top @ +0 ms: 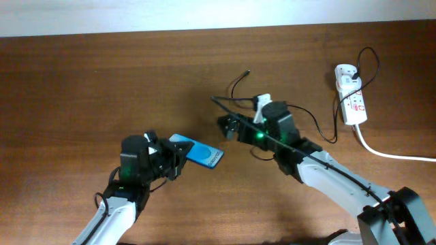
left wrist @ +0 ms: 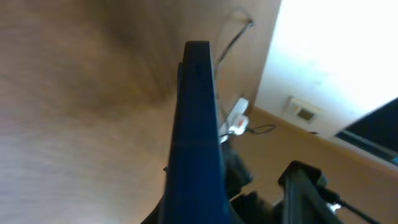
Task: Plug charger to phone and switch on socket
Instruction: 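Release the phone from the right gripper and move it to the black cable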
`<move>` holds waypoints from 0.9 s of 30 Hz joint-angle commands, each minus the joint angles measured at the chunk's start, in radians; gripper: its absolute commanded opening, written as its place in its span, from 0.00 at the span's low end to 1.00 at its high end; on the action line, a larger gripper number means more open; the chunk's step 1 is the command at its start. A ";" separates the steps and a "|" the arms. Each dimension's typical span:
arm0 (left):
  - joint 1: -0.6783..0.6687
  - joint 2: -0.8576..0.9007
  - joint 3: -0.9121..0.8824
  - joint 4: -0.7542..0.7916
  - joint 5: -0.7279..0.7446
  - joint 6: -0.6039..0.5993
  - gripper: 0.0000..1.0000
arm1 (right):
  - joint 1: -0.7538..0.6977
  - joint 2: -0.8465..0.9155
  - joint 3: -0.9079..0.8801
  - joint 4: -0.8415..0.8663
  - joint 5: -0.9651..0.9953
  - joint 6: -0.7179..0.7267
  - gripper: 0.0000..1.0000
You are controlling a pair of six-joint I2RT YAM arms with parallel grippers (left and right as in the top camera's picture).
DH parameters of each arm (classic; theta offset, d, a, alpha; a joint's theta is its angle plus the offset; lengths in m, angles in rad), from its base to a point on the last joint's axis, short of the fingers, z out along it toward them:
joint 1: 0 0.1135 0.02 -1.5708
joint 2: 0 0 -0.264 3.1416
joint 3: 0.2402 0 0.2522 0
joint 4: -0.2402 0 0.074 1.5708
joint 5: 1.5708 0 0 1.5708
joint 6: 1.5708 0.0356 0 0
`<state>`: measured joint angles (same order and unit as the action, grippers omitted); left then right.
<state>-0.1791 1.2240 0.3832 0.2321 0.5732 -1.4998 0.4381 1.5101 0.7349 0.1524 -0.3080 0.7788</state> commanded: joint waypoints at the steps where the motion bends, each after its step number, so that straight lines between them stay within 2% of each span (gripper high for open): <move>1: 0.036 -0.010 0.008 0.006 0.143 0.063 0.00 | -0.066 0.001 0.043 -0.103 0.145 -0.099 0.98; 2: 0.039 -0.010 0.008 0.006 0.153 0.063 0.00 | -0.080 0.001 0.066 -0.145 0.156 -0.117 0.98; 4: 0.039 -0.010 0.008 0.006 0.153 0.054 0.00 | -0.113 0.001 0.193 -0.360 0.230 -0.147 0.98; 6: 0.039 -0.010 0.008 0.011 0.158 0.011 0.00 | -0.131 0.002 0.333 -0.581 0.283 -0.148 0.99; 8: 0.042 -0.010 0.008 0.071 0.195 -0.038 0.00 | -0.140 0.002 0.431 -0.707 0.283 -0.151 0.98; 11: 0.063 -0.010 0.008 0.165 0.267 -0.080 0.00 | -0.138 0.002 0.462 -0.720 0.289 -0.151 0.98; 15: 0.067 -0.010 0.008 0.160 0.324 -0.078 0.00 | -0.138 0.022 0.462 -0.607 0.319 -0.229 0.99; 17: 0.067 -0.010 0.008 0.160 0.325 -0.079 0.00 | -0.138 0.060 0.486 -0.605 0.317 -0.229 0.99; 20: 0.067 -0.010 0.008 0.160 0.322 -0.078 0.00 | -0.137 0.244 0.710 -0.779 0.321 -0.225 1.00; 23: 0.067 -0.010 0.008 0.160 0.320 -0.078 0.00 | -0.135 0.488 1.005 -0.933 0.333 -0.220 0.90; 25: 0.067 -0.010 0.008 0.160 0.322 -0.078 0.00 | -0.129 0.615 1.126 -0.960 0.344 -0.215 0.88; 27: 0.067 -0.010 0.008 0.160 0.321 -0.077 0.00 | -0.118 0.739 1.199 -0.917 0.377 -0.190 0.87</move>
<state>-0.1154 1.2251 0.3832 0.3832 0.8749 -1.5681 0.3061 2.1334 1.8595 -0.7929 0.0235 0.5701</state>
